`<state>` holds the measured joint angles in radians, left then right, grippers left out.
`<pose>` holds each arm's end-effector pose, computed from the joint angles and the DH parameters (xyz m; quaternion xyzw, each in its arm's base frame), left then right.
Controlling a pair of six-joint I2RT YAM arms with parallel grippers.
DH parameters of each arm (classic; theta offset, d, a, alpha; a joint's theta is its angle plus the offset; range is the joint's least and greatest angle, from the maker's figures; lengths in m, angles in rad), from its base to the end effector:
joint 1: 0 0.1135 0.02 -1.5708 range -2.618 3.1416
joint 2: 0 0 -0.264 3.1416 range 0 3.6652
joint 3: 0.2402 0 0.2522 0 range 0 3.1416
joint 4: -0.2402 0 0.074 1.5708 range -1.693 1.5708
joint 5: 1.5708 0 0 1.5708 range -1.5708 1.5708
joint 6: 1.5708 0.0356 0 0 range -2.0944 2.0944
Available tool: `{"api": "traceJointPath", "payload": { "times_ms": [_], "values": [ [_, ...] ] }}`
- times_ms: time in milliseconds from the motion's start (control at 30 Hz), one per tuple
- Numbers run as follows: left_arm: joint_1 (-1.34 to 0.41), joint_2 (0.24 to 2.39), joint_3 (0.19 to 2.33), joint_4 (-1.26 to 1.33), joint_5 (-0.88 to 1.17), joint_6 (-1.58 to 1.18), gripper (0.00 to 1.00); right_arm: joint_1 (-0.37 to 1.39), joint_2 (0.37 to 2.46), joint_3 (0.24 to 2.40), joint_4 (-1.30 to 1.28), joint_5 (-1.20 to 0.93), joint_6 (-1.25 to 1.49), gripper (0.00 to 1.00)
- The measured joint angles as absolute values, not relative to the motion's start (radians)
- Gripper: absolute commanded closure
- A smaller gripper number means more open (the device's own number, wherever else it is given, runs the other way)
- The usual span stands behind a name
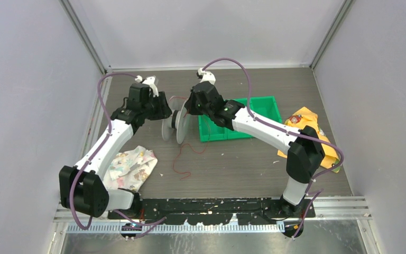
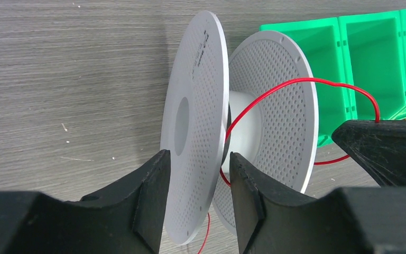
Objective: Wrap the cables
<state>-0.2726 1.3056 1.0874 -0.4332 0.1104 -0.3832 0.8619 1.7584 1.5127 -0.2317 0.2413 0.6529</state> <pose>0.2782 -0.0818 0.3075 -0.0250 0.8948 -0.1895 0.4035 0.2785 0.3117 0.3216 -0.0262 0.8499 0.2799 0.4456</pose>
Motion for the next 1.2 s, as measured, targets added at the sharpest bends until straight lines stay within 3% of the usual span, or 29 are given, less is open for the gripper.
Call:
{"api": "traceJointPath", "payload": {
  "times_ms": [200,367,500,567,600,700,767,867,1033,1200],
  "values": [
    [-0.273,1.306,1.076,-0.43,0.126,-0.381,0.62,0.862,1.763,1.513,-0.231,0.237,0.659,0.99],
    [-0.273,1.306,1.075,-0.426,0.136,-0.377,0.84,0.862,1.763,1.513,-0.231,0.234,0.661,0.99],
    [-0.273,1.306,1.075,-0.423,0.142,-0.358,0.97,0.862,1.763,1.513,-0.23,0.233,0.662,0.99],
    [-0.272,1.314,1.075,-0.424,0.149,-0.361,1.0,0.862,1.763,1.513,-0.23,0.231,0.663,0.98],
    [-0.273,1.316,1.075,-0.424,0.155,-0.362,0.99,0.862,1.763,1.513,-0.23,0.229,0.664,0.88],
    [-0.274,1.316,1.075,-0.429,0.162,-0.36,0.99,0.859,1.763,1.513,-0.23,0.222,0.67,0.44],
    [-0.274,1.316,1.077,-0.44,0.157,-0.358,1.0,0.855,1.763,1.513,-0.231,0.214,0.672,0.32],
    [-0.274,1.312,1.099,-0.486,0.147,-0.342,1.0,0.851,1.761,1.513,-0.235,0.205,0.657,0.23],
    [-0.274,1.274,1.164,-0.58,0.115,-0.275,1.0,0.849,1.705,1.505,-0.27,0.2,0.627,0.21],
    [-0.273,1.204,1.3,-0.697,0.08,-0.207,1.0,0.847,1.442,1.281,-0.155,0.204,0.551,0.21]
  ]
}}
